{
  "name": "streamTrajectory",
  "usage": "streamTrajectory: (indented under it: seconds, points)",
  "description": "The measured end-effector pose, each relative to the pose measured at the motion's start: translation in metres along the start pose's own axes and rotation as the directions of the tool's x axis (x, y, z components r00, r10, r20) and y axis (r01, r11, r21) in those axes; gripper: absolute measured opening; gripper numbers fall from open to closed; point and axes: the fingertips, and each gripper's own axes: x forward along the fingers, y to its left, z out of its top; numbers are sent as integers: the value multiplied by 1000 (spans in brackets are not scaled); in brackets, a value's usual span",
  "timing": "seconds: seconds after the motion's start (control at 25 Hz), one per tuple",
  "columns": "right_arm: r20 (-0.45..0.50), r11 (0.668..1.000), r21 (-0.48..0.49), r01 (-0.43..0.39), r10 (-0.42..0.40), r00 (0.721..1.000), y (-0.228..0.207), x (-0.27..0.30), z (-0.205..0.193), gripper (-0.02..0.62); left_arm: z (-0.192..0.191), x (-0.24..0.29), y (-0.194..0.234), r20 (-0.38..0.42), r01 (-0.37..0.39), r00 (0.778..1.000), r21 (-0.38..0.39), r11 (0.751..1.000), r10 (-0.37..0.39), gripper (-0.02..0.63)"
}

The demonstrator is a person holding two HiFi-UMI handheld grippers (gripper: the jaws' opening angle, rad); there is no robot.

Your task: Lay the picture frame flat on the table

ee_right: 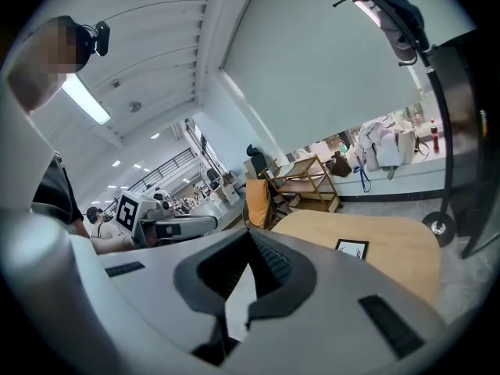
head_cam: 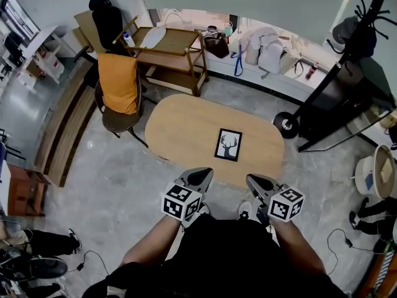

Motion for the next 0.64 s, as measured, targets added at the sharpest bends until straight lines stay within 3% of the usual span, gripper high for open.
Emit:
streamTrajectory:
  seconds: [0.64]
  points:
    - [11, 1000, 6, -17, 17, 1000, -1, -4, 1, 0, 7, 1, -9, -1, -14, 1000, 11, 1000, 14, 0]
